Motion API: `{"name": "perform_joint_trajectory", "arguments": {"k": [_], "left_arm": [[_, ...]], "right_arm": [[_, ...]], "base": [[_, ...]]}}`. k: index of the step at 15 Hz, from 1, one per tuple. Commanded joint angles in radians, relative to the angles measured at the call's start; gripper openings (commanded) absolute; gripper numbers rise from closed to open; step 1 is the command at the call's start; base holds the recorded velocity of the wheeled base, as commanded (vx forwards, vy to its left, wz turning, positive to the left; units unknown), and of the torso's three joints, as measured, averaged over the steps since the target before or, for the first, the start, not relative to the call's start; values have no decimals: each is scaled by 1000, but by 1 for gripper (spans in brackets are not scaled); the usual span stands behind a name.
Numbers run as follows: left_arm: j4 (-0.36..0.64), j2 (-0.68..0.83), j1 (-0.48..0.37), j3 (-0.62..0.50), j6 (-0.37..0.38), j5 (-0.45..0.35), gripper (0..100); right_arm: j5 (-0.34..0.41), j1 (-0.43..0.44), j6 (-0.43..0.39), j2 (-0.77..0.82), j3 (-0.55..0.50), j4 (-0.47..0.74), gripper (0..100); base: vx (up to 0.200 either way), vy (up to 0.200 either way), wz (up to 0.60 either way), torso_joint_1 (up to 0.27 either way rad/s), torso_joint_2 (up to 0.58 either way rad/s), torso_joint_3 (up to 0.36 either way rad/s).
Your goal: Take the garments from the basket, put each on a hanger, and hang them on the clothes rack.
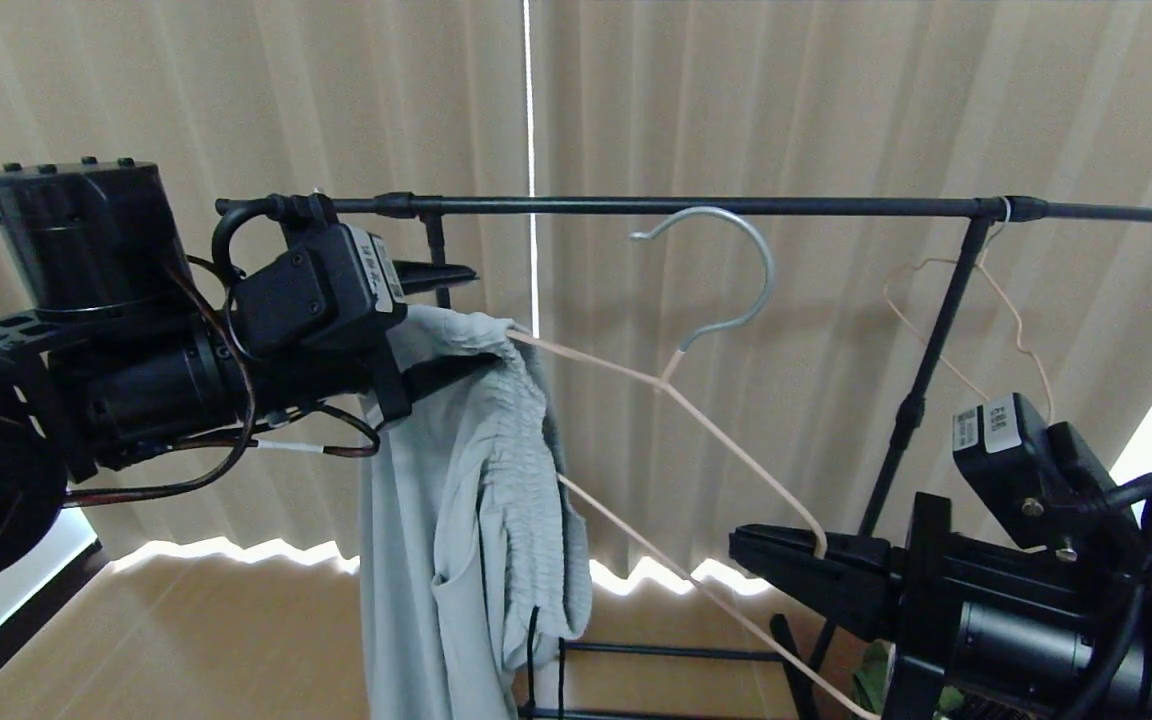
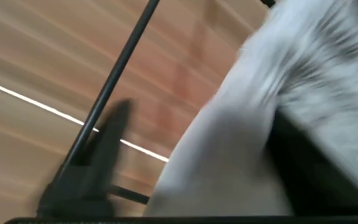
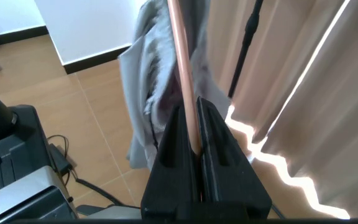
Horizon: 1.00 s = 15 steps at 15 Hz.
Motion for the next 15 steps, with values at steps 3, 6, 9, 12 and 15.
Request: {"name": "perform_joint_trajectory", "arguments": {"k": [3, 6, 9, 12, 15], "left_arm": [[-1, 5, -9, 4, 0, 0, 0], [-1, 5, -9, 18, 0, -2, 0], [-3, 4, -8, 37, 0, 0, 0], [-4, 1, 0, 61, -3, 4, 0], [-1, 7, 23, 70, -3, 41, 0]], "right_arm": [[0, 0, 0, 0, 0, 1, 0], [5, 0, 0, -8, 0, 1, 0], [6, 0, 0, -16, 0, 1, 0], [5, -14, -1, -13, 0, 1, 0], [2, -40, -21, -14, -3, -1, 100]], "base": [[0, 0, 0, 0, 0, 0], [0, 0, 0, 0, 0, 0], [0, 0, 0, 0, 0, 0], [0, 0, 0, 0, 0, 0], [0, 0, 0, 0, 0, 0]]}}
